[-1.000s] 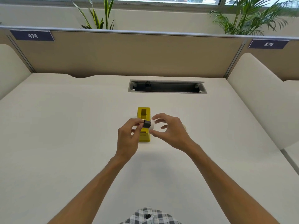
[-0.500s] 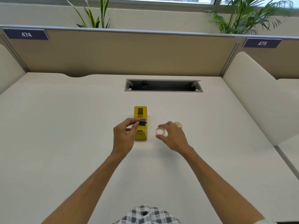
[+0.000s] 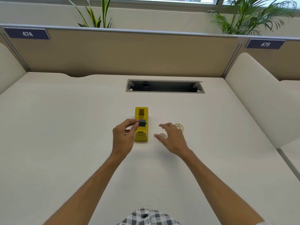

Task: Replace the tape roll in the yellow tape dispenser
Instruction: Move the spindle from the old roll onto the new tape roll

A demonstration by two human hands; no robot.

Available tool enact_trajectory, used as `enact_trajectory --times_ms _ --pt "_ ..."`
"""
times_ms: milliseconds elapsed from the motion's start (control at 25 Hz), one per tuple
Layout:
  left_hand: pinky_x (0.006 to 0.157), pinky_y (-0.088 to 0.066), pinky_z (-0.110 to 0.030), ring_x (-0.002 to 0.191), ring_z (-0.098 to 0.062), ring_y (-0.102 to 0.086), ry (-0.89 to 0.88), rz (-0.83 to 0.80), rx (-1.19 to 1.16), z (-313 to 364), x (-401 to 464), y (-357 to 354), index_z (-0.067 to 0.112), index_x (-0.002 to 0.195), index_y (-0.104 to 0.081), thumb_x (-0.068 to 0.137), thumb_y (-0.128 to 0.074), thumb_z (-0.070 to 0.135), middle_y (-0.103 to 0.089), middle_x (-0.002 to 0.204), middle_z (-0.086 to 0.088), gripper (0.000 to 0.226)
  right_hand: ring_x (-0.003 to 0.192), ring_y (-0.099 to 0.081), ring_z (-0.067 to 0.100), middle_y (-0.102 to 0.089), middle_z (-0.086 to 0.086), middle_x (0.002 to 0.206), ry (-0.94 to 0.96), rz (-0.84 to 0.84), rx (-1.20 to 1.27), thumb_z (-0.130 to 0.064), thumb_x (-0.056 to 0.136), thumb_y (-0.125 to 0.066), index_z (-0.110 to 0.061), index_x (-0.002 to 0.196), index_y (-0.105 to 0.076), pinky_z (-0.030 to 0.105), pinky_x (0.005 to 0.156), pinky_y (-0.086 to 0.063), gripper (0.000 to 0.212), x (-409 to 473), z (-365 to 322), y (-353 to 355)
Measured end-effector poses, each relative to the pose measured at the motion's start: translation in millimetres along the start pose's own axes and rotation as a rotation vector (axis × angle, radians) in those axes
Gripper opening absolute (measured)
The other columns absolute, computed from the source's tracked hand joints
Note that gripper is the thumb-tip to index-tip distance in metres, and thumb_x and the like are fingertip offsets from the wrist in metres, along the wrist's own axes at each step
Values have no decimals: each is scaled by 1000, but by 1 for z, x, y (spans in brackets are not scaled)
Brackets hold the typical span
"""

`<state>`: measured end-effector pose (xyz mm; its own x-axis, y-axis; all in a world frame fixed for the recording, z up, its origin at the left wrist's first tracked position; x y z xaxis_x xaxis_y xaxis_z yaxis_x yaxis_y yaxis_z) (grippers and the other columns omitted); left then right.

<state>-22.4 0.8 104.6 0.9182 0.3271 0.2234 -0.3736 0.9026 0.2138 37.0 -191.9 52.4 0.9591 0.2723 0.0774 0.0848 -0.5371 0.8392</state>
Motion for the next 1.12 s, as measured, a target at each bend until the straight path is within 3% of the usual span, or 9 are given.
enact_trajectory --times_ms 120,240,480,680,880,1040,1120 --pt "75 -57 -30 88 -7 -67 -8 -5 -9 3 0 0 23 96 -70 91 -61 13 -73 93 8 14 91 -59 4 -66 -8 105 35 64 370 -48 93 -55 -22 118 -64 22 75 -46 37 -5 -33 19" --pt "72 -54 -21 87 -7 -67 -13 -32 -32 5 -2 -2 23 96 -70 91 -61 11 -73 93 6 16 78 -64 7 -70 -6 84 33 22 635 -42 96 -52 -21 100 -71 21 71 -48 29 -9 -60 31" --pt "75 -54 -26 93 -12 -68 -31 -33 -19 7 -5 -3 17 103 -71 90 -62 14 -73 97 2 15 78 -68 10 -75 -2 84 -11 -39 881 -25 93 -62 -19 97 -74 12 66 -48 14 -10 -75 39" --pt "78 -58 -39 93 -18 -69 21 -80 -55 9 -2 -3 19 112 -66 93 -57 14 -72 103 -4 21 83 -70 5 -75 8 94 -64 -39 966 -15 85 -73 -7 107 -70 10 65 -47 24 -11 -72 44" --pt "83 -58 -44 90 -16 -70 50 -218 -58 6 -1 -4 17 119 -65 93 -59 17 -72 106 -3 27 92 -71 14 -74 12 99 -56 -40 982 -11 80 -77 -8 112 -68 19 79 -54 34 -9 -65 45" --pt "86 -57 -41 96 -16 -69 62 -227 -71 4 -2 -5 16 118 -67 91 -61 16 -72 107 -2 27 92 -69 4 -74 -3 97 -48 -52 795 -31 83 -74 -18 110 -69 15 79 -52 31 -8 -55 45" --pt "87 -57 -40 98 -15 -69 78 -215 -62 2 -2 -5 17 117 -67 90 -64 16 -72 108 0 27 90 -66 -2 -73 -10 95 -71 -3 615 -43 83 -72 -22 109 -69 9 72 -47 33 -8 -45 44"
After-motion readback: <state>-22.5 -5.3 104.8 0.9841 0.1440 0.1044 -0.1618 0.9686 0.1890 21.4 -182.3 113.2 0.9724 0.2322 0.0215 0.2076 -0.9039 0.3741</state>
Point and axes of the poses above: each hand's wrist, its own x-axis towards the middle knuckle, its own y-axis out of the back of the hand, z = x × y, the point moved 1 cm from there along x, towards the middle knuckle
